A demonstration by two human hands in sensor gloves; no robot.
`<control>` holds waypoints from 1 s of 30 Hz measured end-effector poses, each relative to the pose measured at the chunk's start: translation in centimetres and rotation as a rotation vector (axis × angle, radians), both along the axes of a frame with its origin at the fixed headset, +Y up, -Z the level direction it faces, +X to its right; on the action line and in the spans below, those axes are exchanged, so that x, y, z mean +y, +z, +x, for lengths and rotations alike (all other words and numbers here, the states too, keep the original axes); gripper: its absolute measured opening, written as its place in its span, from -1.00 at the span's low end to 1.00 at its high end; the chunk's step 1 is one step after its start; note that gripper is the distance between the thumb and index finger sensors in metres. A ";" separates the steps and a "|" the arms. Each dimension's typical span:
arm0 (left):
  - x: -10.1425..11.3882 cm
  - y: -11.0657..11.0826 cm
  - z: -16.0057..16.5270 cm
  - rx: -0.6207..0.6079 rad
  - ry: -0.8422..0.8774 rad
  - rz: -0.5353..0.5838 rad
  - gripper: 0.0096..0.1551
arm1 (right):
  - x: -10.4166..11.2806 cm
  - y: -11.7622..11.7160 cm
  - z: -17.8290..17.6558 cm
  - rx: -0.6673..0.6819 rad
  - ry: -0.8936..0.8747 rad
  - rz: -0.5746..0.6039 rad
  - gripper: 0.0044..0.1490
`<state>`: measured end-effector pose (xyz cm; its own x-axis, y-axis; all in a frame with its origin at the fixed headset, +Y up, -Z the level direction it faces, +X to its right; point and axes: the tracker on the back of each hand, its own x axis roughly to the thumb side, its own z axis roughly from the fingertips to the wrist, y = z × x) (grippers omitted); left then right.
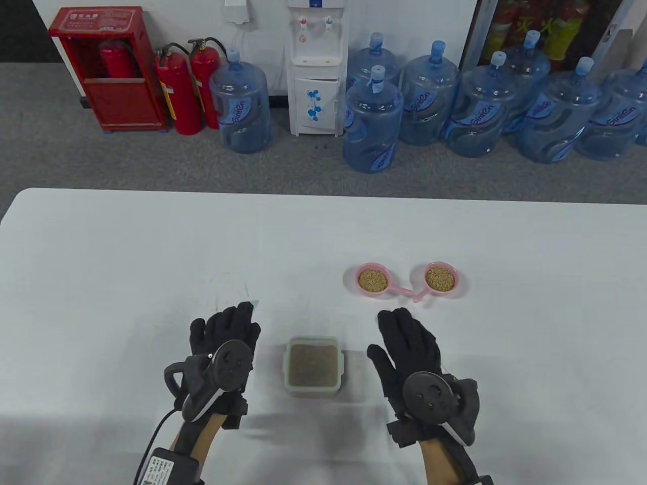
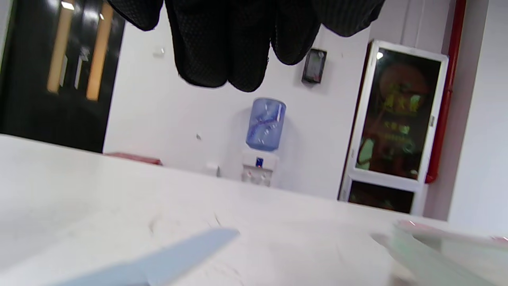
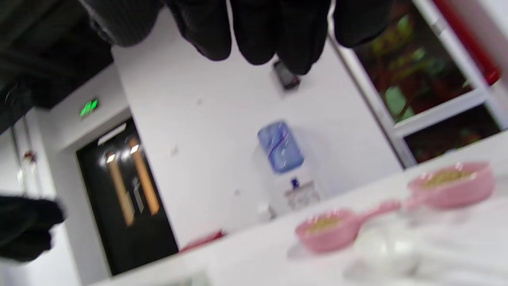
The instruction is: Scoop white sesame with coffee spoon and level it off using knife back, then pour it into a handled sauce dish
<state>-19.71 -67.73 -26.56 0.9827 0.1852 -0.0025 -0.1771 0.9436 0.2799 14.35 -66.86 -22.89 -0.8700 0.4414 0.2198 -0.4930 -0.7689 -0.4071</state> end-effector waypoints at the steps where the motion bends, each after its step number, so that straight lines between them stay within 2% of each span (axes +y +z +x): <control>1: 0.1 -0.1 -0.4 0.015 -0.014 0.007 -0.43 | 0.0 0.1 0.5 -0.033 -0.009 0.026 -0.16; 5: -0.6 -0.5 -1.6 0.018 -0.044 0.004 -0.35 | -0.4 0.0 1.8 -0.114 0.033 0.053 -0.12; 8: -1.7 -1.0 -2.2 -0.013 -0.053 -0.061 -0.20 | -1.4 -0.8 2.4 -0.117 0.096 -0.047 -0.06; 12: -2.3 -1.4 -2.2 -0.001 -0.075 -0.093 -0.11 | -2.5 -1.6 2.3 -0.119 0.136 -0.134 -0.03; 16: -3.1 -1.8 -1.9 0.000 -0.117 -0.143 -0.08 | -3.3 -2.3 2.2 -0.122 0.172 -0.170 -0.03; 23: -3.2 -2.2 -2.2 0.031 -0.129 -0.163 -0.08 | -4.2 -3.3 2.5 -0.119 0.221 -0.221 -0.03; 30: -3.7 -2.5 -3.1 0.057 -0.113 -0.186 -0.08 | -4.1 -3.1 2.3 -0.114 0.227 -0.217 -0.04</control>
